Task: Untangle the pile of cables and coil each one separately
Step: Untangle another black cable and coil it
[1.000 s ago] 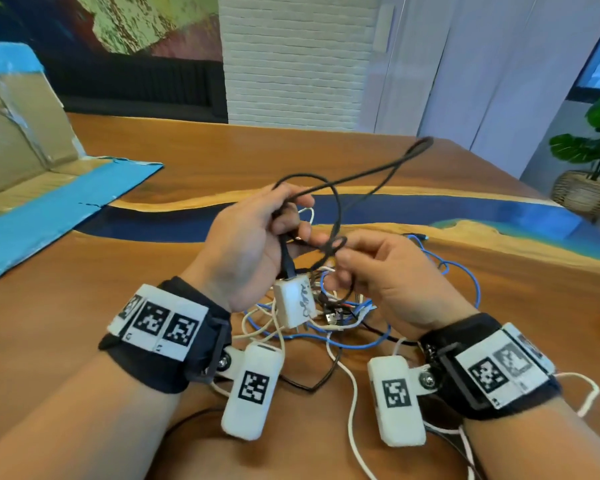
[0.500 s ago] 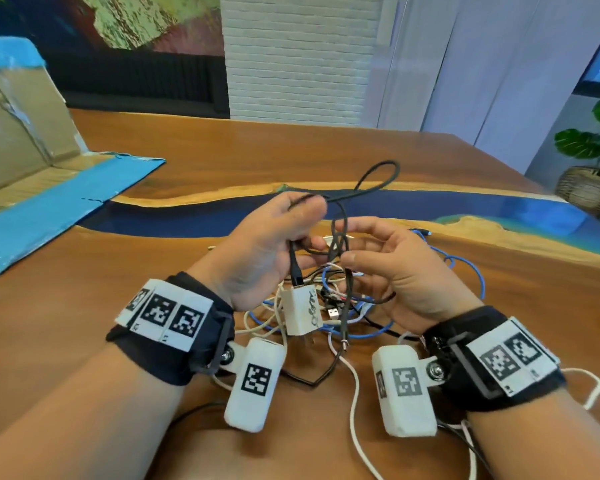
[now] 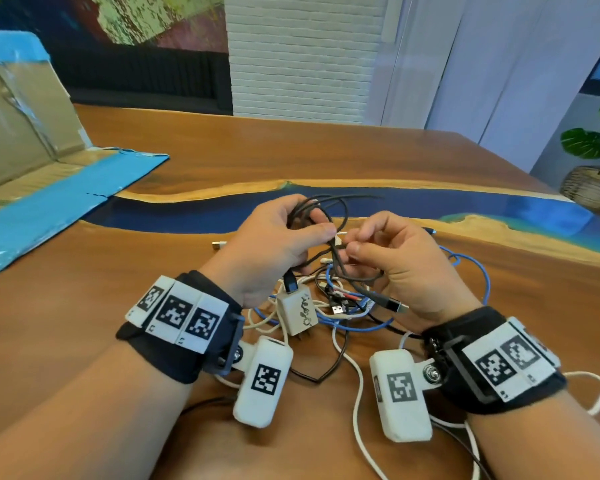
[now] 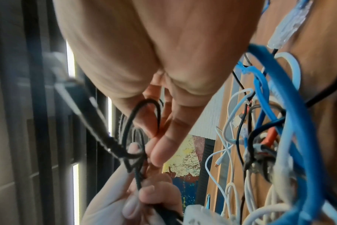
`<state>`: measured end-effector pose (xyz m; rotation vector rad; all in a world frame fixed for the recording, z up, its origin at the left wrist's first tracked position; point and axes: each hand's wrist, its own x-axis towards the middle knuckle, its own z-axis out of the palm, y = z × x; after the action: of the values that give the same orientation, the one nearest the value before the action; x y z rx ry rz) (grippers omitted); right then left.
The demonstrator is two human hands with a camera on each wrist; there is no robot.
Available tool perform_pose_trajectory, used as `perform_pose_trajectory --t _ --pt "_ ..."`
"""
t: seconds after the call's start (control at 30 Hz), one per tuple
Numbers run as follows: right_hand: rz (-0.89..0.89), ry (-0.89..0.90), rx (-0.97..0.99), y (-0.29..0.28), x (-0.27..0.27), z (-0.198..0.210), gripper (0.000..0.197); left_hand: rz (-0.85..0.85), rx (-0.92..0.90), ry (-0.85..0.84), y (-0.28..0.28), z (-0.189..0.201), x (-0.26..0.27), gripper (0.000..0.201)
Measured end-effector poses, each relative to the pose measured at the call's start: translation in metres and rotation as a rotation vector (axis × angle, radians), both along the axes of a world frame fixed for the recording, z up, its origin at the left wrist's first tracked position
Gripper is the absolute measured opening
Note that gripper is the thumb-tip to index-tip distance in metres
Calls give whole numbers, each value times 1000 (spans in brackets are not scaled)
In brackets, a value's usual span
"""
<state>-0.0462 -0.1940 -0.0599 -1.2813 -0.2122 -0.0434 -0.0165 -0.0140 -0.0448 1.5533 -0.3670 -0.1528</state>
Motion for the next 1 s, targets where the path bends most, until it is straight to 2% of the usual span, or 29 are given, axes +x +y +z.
perform_pose_trajectory --t 0.17,0.27,0.3,0.33,0.4,0.53,0.63,0.7,0.8,0.87,1.0 --pt "18 36 -204 0 -4 0 10 58 -100 -5 0 -2 2 16" --pt "-19 -21 -358 3 -3 -2 4 40 -94 -7 -2 0 -1 16" --pt "-48 -53 -377 4 -2 -3 9 24 -85 -1 -2 0 -1 16" --pt "-74 -68 -355 5 0 -3 14 10 -78 15 -1 1 -1 14" --pt "-143 -52 -192 3 2 0 18 -4 -58 61 0 1 0 12" --pt "-321 20 166 -8 6 13 19 29 -51 125 6 2 3 31" --pt "-425 104 399 -23 11 19 20 80 -60 142 11 5 6 36" --pt "-477 115 406 -34 13 19 21 72 -82 147 12 8 5 34" --pt "-551 107 178 -40 17 14 18 41 -113 164 12 8 3 28" --pt "-490 99 98 -36 14 14 20 21 -114 164 11 7 3 28" --pt "-110 69 143 -30 6 16 55 29 -122 130 10 5 6 23"
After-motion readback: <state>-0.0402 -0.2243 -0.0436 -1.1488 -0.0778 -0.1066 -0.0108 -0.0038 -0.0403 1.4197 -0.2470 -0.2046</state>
